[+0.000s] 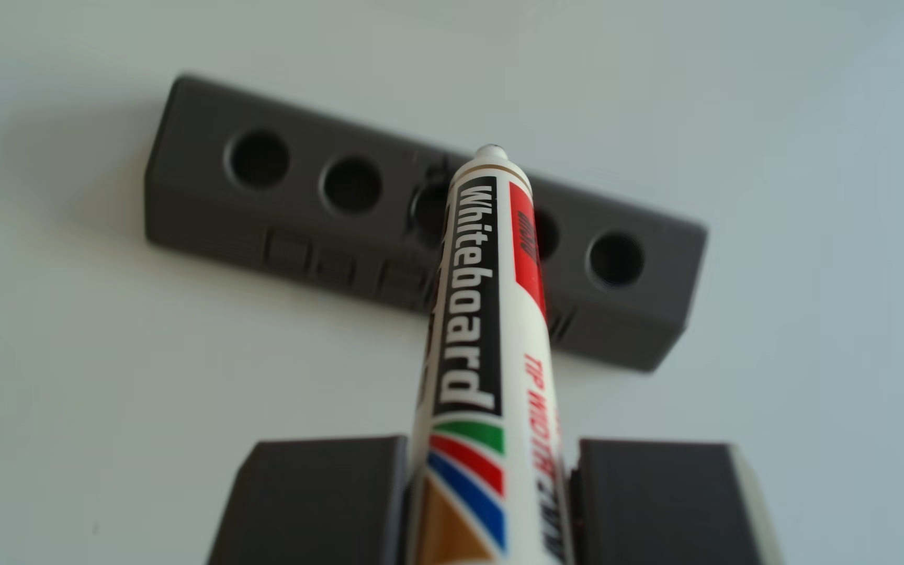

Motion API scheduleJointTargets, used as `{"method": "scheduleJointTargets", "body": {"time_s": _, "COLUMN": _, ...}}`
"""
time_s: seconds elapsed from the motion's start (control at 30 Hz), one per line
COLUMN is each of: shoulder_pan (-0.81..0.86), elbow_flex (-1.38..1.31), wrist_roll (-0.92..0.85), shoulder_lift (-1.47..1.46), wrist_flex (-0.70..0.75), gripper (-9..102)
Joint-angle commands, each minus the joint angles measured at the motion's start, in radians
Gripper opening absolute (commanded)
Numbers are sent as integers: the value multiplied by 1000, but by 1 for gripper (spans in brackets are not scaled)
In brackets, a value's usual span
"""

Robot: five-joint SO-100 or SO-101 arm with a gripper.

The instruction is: Draw a face

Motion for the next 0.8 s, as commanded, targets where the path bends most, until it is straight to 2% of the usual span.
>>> {"method": "scheduleJointTargets", "body": {"time_s": 0.0, "shoulder_pan": -11, "elbow_flex": -58, "wrist_roll": 9, "shoulder_lift": 189, "wrist_flex": 48, "gripper": -1}}
{"method": "scheduleJointTargets", "body": {"time_s": 0.17, "shoulder_pan": -94, "elbow_flex": -25, "wrist_roll": 40, "shoulder_lift": 259, "wrist_flex": 166, "gripper": -1}}
{"method": "scheduleJointTargets", "body": {"time_s": 0.37, "shoulder_pan": -224, "elbow_flex": 100, "wrist_roll": 219, "shoulder_lift": 341, "wrist_flex": 186, "gripper": -1}}
{"method": "scheduleJointTargets", "body": {"time_s": 0.43, "shoulder_pan": -276, "elbow_flex": 155, "wrist_roll": 201, "shoulder_lift": 353, "wrist_flex": 190, "gripper": -1}}
{"method": "scheduleJointTargets", "body": {"time_s": 0.57, "shoulder_pan": -341, "elbow_flex": 245, "wrist_roll": -81, "shoulder_lift": 351, "wrist_flex": 160, "gripper": -1}}
{"method": "scheduleJointTargets", "body": {"time_s": 0.7, "shoulder_pan": -348, "elbow_flex": 321, "wrist_roll": -446, "shoulder_lift": 351, "wrist_flex": 103, "gripper": -1}}
{"method": "scheduleJointTargets", "body": {"time_s": 0.77, "shoulder_pan": -342, "elbow_flex": 341, "wrist_roll": -565, "shoulder_lift": 351, "wrist_flex": 71, "gripper": -1}}
